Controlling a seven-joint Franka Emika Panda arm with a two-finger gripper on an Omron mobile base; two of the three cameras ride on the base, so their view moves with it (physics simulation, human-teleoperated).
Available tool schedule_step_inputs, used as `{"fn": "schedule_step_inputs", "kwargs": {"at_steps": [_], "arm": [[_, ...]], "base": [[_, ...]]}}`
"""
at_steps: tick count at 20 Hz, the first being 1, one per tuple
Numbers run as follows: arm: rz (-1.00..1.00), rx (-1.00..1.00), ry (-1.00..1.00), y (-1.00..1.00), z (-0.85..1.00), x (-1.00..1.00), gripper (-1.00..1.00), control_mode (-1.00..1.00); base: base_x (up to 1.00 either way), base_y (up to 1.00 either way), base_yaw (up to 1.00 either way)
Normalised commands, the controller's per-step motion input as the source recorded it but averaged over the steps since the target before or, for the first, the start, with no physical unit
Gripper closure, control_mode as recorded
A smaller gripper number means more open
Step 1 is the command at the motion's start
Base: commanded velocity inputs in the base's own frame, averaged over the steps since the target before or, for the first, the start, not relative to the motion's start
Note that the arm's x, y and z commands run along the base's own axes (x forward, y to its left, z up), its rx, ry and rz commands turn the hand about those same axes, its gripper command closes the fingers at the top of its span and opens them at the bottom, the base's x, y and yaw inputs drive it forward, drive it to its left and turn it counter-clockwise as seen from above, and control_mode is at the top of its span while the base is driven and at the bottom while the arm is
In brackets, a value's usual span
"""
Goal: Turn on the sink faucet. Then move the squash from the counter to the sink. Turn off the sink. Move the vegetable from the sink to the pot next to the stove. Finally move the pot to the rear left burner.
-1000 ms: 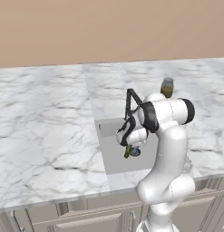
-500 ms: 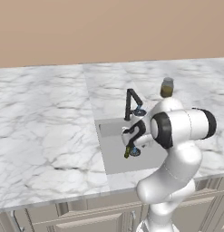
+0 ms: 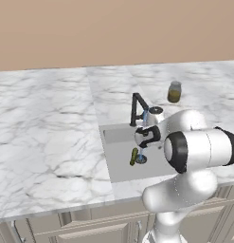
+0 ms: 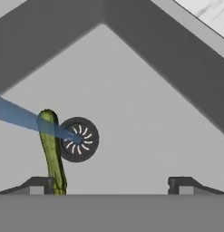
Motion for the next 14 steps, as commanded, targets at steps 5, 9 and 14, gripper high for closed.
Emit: {"fn": "schedule_step_inputs", "kwargs": {"at_steps": [5,9,14], "arm": [[-0.03,0.0,0.0,-0.46,0.31,-0.26,-1.0,-1.0],[0.0,-0.01,0.0,-0.47,0.4,-0.25,-1.0,-1.0],[0.0,-0.01,0.0,-0.45,0.29,-0.22,-1.0,-1.0]], "base": [[0.0,0.0,0.0],[0.0,0.0,0.0],[0.0,0.0,0.0]]}}
